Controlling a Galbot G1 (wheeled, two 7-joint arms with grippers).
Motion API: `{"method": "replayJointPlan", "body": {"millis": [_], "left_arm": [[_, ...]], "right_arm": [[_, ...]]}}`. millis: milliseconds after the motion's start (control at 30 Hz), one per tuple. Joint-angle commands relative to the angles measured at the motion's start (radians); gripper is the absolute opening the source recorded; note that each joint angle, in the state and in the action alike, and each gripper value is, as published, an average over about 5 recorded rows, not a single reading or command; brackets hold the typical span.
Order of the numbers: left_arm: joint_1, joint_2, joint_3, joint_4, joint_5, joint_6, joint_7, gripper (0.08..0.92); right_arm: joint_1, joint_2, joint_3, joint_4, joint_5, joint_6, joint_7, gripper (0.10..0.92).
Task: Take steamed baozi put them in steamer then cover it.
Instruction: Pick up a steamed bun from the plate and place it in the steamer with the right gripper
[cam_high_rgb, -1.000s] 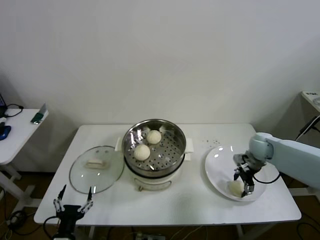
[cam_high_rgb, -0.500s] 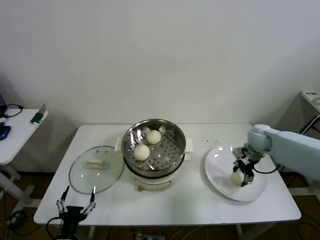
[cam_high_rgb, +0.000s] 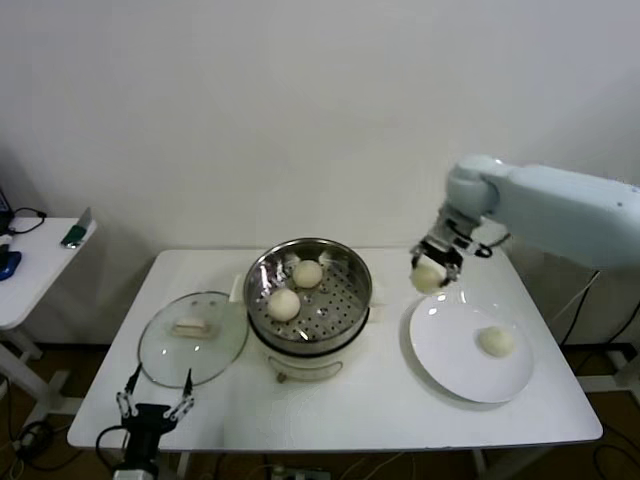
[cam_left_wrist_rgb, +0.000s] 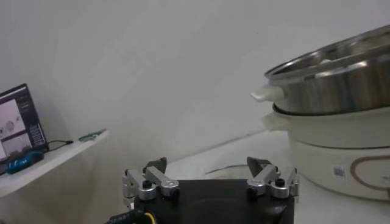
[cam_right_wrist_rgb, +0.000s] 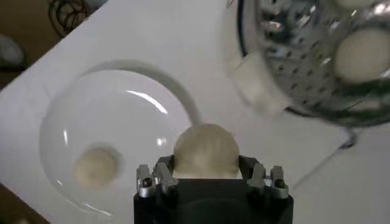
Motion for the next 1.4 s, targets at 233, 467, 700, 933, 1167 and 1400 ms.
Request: {"method": "replayJointPlan", "body": {"millis": [233,467,700,933,1167,1400], "left_arm": [[-0.034,0.006,-0.021,-0.007,-0.019,0.014,0.020,0.823],[-0.034,0.001,-0.023,-0.038,-0.027,0.030,0.035,0.823],[-0.041,0.004,-0.025,-0.030,-0.022,0.034,0.033,0.823],[-0.044,0.006,-0.026,-0.011,-0.018,0.035,0.032,0.823],[-0.043,0.002,-0.021,-0.004,-0.007,0.035,0.031,0.823],[-0.046,0.004,-0.022,-0.003,-0.006,0.035,0.029,0.823]], "right_arm": [[-0.046,0.357,0.120,0.033,-0.083,0.170,-0.033,0.689],[-0.138,0.415,0.099,0.019,-0.149,0.198,-0.033,0.695],[-0.194,0.413,0.076,0.034,-0.239,0.235,-0.030,0.696],[-0.207,0.423,0.052,0.038,-0.230,0.238,-0.029,0.696],[-0.211,0.431,0.051,0.026,-0.225,0.234,-0.034,0.696],[-0.204,0.427,0.054,0.016,-0.226,0.225,-0.043,0.755]]}}
